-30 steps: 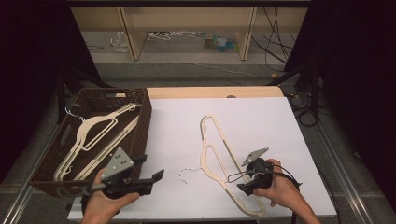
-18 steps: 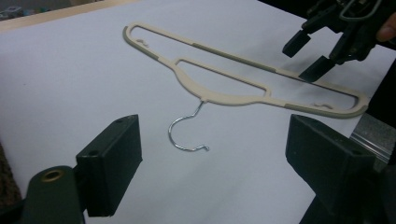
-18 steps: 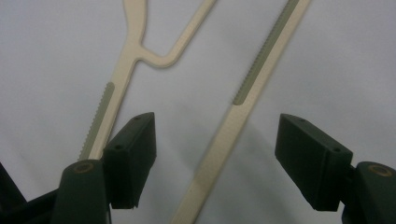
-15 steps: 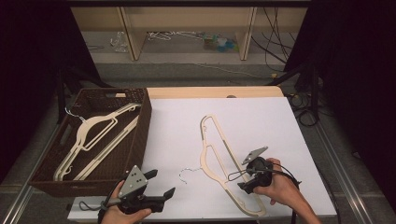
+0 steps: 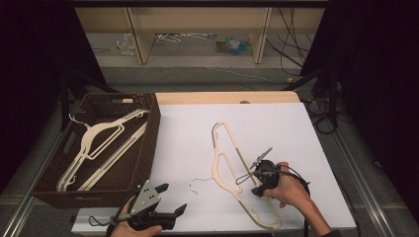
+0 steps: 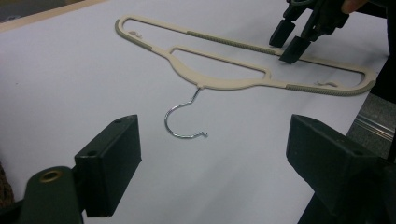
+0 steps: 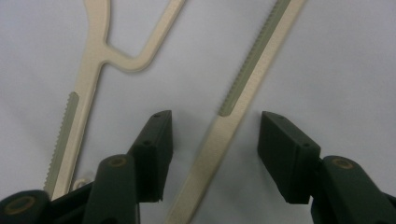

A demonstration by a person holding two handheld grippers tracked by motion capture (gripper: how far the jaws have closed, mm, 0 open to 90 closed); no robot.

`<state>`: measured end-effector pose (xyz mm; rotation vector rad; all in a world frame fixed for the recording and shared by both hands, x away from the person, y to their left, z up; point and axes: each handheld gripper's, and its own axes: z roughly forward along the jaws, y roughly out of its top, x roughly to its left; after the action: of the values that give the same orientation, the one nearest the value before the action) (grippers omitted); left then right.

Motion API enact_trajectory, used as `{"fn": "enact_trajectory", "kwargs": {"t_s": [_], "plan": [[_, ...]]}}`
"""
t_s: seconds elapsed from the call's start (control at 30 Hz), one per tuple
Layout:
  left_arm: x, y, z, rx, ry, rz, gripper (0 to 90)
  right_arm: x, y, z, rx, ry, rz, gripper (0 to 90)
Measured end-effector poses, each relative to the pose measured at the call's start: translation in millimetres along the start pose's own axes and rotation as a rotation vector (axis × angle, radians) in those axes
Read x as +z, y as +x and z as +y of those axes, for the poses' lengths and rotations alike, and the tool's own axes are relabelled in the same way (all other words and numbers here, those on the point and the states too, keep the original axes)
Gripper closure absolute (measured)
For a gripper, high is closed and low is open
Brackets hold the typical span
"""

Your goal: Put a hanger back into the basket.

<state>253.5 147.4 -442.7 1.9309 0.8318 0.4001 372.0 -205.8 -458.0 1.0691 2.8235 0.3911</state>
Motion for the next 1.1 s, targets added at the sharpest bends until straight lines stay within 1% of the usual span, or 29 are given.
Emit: {"fn": "enact_trajectory", "kwargs": {"t_s": [0.03, 0.07, 0.1, 0.17, 0.2, 0.23, 0.27, 0.37, 0.4, 0.5, 0.53, 0.6, 0.63, 0.67, 0.7, 0.73, 0.77, 0.8, 0.83, 0.9, 0.93, 1.03, 1.1], "plan": [[0.3, -0.7, 0.2, -0.001, -0.002, 0.000, 17.8, 0.0, -1.1, 1.8, 0.005, 0.010, -0.001, 52.1], [0.4, -0.7, 0.5, 0.009, -0.001, 0.000, 17.9, -0.2, -2.2, 3.4, 0.008, 0.027, 0.001, 54.7], [0.6, -0.9, 0.5, 0.011, 0.000, 0.000, 17.9, -0.2, -2.2, 3.4, 0.008, 0.027, 0.001, 54.7], [0.9, -1.2, 0.1, 0.010, 0.006, 0.003, 18.1, 0.3, -4.4, 5.3, -0.008, 0.035, -0.004, 60.3], [1.3, -0.9, -0.1, 0.009, 0.007, 0.002, 18.1, -0.1, -5.9, 6.2, -0.027, 0.043, -0.002, 62.0], [1.8, -0.1, -0.9, 0.010, 0.014, 0.003, 18.1, -0.3, -7.2, 6.9, -0.059, 0.051, 0.008, 66.9], [1.8, -0.1, -0.9, 0.010, 0.014, 0.003, 18.1, -0.2, -8.1, 7.0, -0.068, 0.049, 0.009, 67.1], [2.6, -0.3, -2.0, 0.003, 0.018, 0.001, 18.3, -0.8, -8.2, 7.6, -0.072, 0.059, 0.014, 68.0], [2.8, -0.1, -2.1, 0.007, 0.017, -0.003, 18.4, -0.8, -8.9, 7.5, -0.099, 0.057, 0.014, 70.1], [3.0, 0.1, -2.1, 0.012, 0.018, -0.006, 18.6, -2.7, -10.3, 7.7, -0.139, 0.078, 0.012, 76.2], [3.2, 0.1, -2.3, 0.009, 0.023, 0.000, 18.8, -3.3, -12.7, 7.6, -0.164, 0.087, 0.013, 77.8], [3.4, 0.3, -2.5, 0.010, 0.026, 0.001, 18.9, -2.7, -13.6, 7.5, -0.168, 0.083, 0.012, 78.1], [3.6, 0.6, -2.5, 0.010, 0.028, 0.000, 19.1, -2.2, -16.4, 7.6, -0.149, 0.086, 0.025, 78.5], [3.8, 0.8, -2.6, 0.011, 0.030, 0.000, 19.1, -2.2, -16.4, 7.6, -0.149, 0.086, 0.025, 78.5], [4.3, 1.0, -2.8, 0.013, 0.031, -0.007, 19.1, -2.1, -18.4, 7.8, -0.136, 0.086, 0.037, 78.5], [4.6, 0.9, -2.9, 0.014, 0.031, -0.009, 19.2, -1.2, -20.6, 9.2, -0.104, 0.093, 0.050, 77.8], [4.7, 0.8, -2.9, 0.019, 0.035, -0.012, 19.2, -1.2, -20.6, 9.2, -0.104, 0.093, 0.050, 77.8], [4.8, -0.1, -3.0, 0.015, 0.038, -0.006, 19.2, -0.7, -20.7, 10.4, -0.098, 0.100, 0.050, 77.7], [5.1, 0.0, -2.9, 0.023, 0.038, -0.010, 19.4, -0.5, -19.3, 12.4, -0.093, 0.116, 0.042, 77.0], [6.4, -0.8, -3.4, 0.017, 0.037, -0.017, 19.4, 0.1, -19.1, 13.8, -0.083, 0.123, 0.042, 76.8], [6.6, 0.1, -3.3, 0.030, 0.046, -0.014, 19.5, 0.5, -19.6, 15.7, -0.076, 0.136, 0.042, 76.6], [6.8, -0.5, -3.0, 0.029, 0.043, -0.013, 19.8, 1.9, -20.7, 20.5, -0.077, 0.172, 0.052, 77.5], [7.9, 0.6, -3.2, 0.044, 0.052, -0.020, 20.0, 1.7, -18.3, 21.7, -0.115, 0.182, 0.043, 78.6]]}}
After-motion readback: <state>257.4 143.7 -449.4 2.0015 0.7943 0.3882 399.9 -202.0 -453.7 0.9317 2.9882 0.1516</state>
